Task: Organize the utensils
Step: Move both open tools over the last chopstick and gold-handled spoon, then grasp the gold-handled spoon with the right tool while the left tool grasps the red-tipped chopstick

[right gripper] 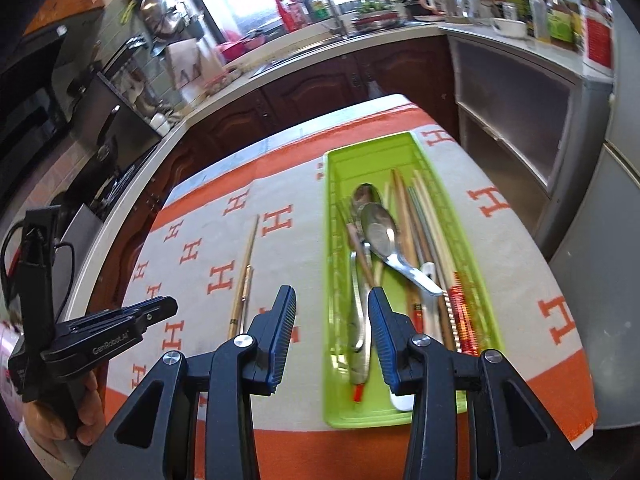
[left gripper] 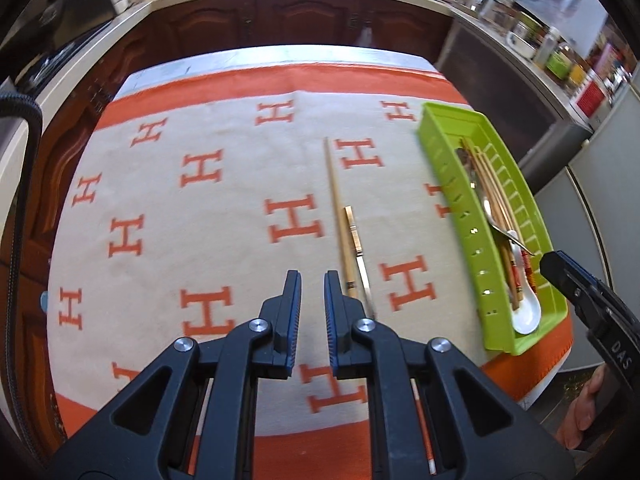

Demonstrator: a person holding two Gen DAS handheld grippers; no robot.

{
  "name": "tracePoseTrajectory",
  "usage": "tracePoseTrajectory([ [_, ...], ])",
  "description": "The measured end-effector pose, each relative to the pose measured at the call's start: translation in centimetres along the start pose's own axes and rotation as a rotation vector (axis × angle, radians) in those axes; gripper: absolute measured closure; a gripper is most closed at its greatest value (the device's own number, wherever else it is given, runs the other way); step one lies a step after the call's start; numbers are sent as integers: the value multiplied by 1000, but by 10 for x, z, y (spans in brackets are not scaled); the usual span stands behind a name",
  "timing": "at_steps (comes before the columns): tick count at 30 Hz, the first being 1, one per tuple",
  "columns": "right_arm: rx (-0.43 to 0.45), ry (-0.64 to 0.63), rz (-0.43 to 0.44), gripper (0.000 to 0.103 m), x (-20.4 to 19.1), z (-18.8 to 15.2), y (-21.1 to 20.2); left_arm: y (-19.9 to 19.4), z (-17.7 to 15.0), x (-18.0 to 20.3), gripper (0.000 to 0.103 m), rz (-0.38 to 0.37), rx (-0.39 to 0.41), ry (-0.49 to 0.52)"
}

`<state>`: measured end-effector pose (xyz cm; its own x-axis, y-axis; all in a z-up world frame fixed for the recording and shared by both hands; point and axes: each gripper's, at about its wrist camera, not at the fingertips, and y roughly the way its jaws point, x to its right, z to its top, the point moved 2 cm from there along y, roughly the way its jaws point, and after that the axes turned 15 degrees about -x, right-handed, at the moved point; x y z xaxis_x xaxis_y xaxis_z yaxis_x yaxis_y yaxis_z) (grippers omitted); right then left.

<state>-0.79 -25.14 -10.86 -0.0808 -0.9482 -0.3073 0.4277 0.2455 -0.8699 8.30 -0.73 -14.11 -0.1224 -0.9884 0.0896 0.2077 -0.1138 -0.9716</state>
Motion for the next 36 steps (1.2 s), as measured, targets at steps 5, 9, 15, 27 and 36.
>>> tracePoseTrajectory([
  [5,-40,-118,12,65,-39,5,14,5,-5,-15,94,2,2,-27],
  [9,-97,-244,-4,65,-76,4,34,12,-9,-23,94,6,1,-31],
  [15,-214,-286,-7,69,-99,9,83,23,-15,-35,94,-11,-15,-44],
  [27,-341,-287,-58,74,-110,12,153,37,-16,-55,94,-50,-32,-74],
  [36,-268,-431,-229,77,-134,5,161,41,-16,-49,94,-63,-43,-54],
])
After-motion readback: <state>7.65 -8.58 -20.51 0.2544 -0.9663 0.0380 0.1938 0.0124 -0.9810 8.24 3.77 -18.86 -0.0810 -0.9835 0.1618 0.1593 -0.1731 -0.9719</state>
